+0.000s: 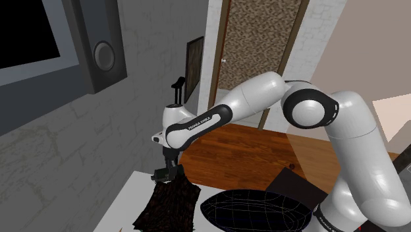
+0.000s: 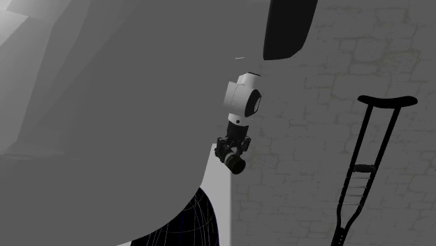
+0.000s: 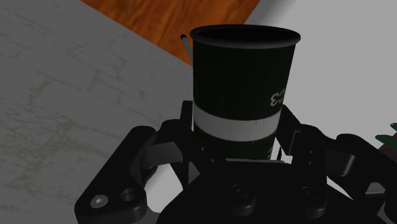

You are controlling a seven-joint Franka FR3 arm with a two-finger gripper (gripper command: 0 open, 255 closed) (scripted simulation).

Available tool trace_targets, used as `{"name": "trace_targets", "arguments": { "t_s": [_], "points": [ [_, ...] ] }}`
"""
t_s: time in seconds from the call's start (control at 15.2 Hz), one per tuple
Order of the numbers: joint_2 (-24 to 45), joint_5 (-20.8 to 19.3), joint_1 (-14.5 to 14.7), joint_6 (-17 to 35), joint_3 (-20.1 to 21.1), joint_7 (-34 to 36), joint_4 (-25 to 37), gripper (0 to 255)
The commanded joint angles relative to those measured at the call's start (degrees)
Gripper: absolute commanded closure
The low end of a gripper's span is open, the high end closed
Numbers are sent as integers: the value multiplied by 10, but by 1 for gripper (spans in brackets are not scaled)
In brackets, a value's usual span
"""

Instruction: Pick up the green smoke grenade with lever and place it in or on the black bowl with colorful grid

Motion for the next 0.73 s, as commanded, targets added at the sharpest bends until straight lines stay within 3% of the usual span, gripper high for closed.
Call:
{"name": "trace_targets", "arguments": {
  "t_s": [0.0, 0.66],
  "points": [
    [0, 0, 0, 0, 0, 0, 0, 255],
    [-35, 1, -2, -35, 2, 5, 0, 255]
  ]
}}
